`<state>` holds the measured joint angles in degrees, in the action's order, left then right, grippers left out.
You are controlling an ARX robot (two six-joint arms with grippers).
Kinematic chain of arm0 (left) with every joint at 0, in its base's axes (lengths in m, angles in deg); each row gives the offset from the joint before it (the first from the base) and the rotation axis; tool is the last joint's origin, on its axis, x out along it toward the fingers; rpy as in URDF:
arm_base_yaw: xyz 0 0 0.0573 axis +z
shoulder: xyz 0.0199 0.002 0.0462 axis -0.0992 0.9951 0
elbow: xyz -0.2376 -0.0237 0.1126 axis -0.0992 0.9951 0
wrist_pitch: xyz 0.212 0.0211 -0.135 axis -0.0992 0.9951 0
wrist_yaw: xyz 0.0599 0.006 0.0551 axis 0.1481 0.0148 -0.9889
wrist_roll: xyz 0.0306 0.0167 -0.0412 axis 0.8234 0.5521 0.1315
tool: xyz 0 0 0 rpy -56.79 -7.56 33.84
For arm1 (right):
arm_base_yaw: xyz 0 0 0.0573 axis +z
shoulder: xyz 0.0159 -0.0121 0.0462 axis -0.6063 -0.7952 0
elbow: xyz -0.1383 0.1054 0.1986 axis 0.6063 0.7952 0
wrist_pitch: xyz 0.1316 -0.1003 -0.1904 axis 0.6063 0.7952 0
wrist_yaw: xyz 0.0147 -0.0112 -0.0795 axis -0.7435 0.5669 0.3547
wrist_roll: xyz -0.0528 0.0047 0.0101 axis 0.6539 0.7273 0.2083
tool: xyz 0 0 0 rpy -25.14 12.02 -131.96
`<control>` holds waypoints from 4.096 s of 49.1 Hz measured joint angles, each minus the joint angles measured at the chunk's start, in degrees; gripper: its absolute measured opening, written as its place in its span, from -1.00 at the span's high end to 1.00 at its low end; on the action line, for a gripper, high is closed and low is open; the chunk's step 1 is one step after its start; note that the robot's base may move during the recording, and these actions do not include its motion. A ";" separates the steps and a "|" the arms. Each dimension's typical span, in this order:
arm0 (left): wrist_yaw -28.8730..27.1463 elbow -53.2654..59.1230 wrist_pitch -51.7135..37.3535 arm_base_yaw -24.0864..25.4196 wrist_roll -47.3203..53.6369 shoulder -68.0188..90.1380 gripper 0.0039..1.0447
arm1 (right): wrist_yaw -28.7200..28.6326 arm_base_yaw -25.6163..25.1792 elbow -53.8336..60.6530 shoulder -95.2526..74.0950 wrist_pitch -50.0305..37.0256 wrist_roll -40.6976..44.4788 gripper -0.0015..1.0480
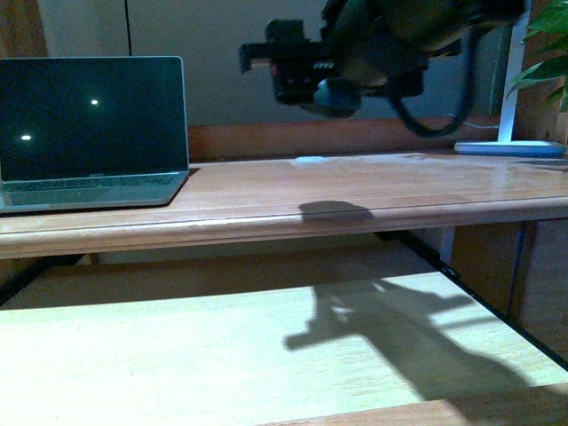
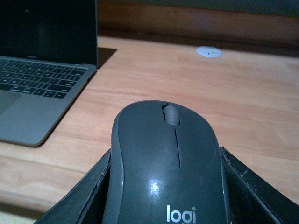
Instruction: Place mouse
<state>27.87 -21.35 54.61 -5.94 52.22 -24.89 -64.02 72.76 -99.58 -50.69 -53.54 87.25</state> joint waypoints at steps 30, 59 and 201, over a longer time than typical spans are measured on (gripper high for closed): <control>0.00 0.00 0.00 0.00 0.00 0.00 -0.86 | 11.02 3.74 -34.80 -30.58 6.54 -3.10 -0.80; 0.00 0.00 0.00 0.00 0.00 0.00 -0.86 | -35.60 -15.19 25.42 15.54 -25.49 -4.50 -0.86; 0.00 0.00 0.00 0.00 0.00 0.00 -0.86 | -32.41 -23.45 78.99 85.09 9.70 -19.52 -0.86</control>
<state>27.87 -21.35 54.61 -5.94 52.22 -24.89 -96.44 49.31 -20.59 34.40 -43.84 67.73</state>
